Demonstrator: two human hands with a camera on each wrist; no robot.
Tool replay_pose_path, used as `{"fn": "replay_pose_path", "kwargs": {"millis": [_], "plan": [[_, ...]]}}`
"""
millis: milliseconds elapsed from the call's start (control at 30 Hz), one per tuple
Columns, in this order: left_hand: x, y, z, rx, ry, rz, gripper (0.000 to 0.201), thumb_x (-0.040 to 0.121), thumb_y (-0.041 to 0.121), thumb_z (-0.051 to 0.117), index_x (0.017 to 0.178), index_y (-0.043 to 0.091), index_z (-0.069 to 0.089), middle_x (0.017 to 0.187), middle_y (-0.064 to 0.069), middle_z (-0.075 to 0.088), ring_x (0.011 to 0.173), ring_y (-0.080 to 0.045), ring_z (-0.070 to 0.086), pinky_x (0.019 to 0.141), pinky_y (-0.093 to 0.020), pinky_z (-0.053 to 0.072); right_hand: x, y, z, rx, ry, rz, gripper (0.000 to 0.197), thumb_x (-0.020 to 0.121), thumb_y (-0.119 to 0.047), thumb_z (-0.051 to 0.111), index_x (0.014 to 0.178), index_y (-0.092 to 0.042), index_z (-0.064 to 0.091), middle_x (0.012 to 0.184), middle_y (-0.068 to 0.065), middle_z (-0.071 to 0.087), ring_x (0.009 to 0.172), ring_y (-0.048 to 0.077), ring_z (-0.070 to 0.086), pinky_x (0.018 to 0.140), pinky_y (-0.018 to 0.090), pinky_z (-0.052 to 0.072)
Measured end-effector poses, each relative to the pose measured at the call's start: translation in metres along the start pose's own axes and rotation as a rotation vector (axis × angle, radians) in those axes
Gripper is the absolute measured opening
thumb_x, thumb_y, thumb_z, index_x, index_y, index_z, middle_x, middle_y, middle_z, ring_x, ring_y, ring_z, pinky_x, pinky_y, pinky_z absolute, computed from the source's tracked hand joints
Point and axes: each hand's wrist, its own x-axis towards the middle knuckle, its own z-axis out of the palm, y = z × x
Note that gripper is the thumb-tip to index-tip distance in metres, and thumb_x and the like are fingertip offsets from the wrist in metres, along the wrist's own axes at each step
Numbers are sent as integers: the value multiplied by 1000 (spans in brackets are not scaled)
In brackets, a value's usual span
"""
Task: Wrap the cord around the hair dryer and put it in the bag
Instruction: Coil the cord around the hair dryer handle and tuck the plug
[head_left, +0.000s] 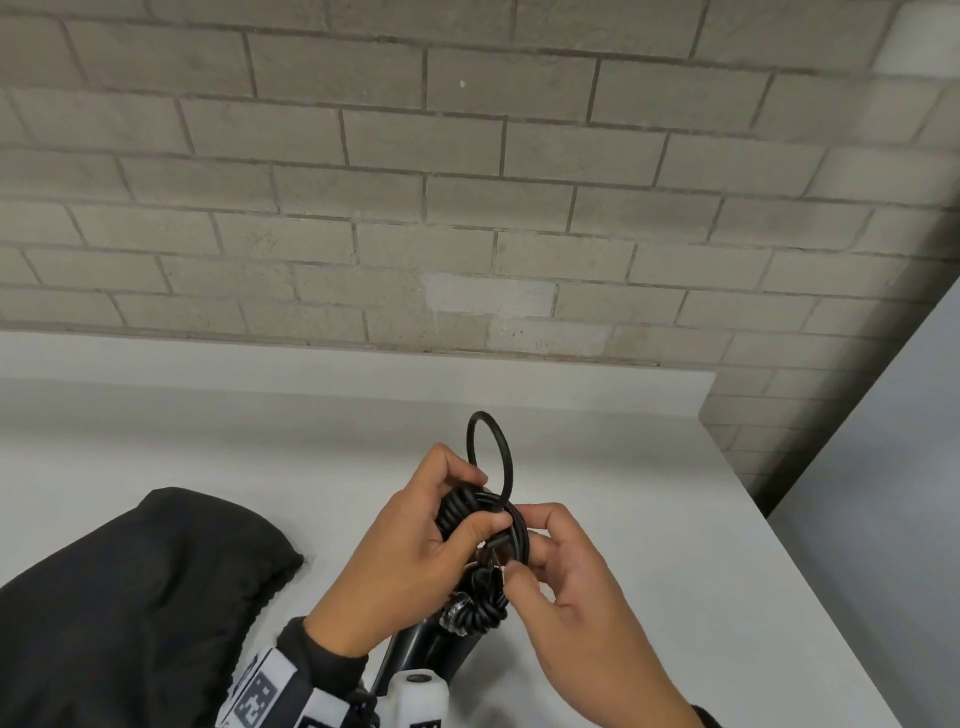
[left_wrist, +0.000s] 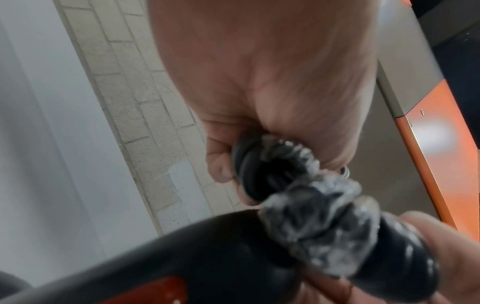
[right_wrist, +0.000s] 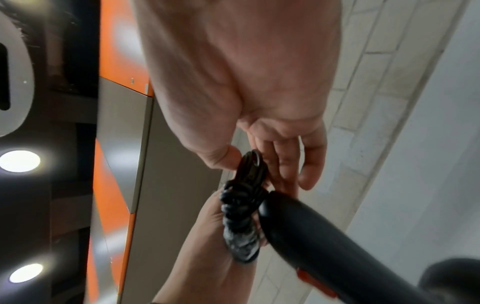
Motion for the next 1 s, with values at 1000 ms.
{"fn": "replay_pose_path", "kwargs": {"millis": [1000], "plan": [[3, -2, 7, -224, -4, -149, 25, 84, 37, 67, 102, 25, 55, 61, 3, 59, 46, -17, 45, 47, -29, 40, -5, 9, -3, -192, 298, -105, 54, 72, -15, 76, 106, -54, 63, 93, -15, 70, 90, 11, 59, 74, 17, 44]]}}
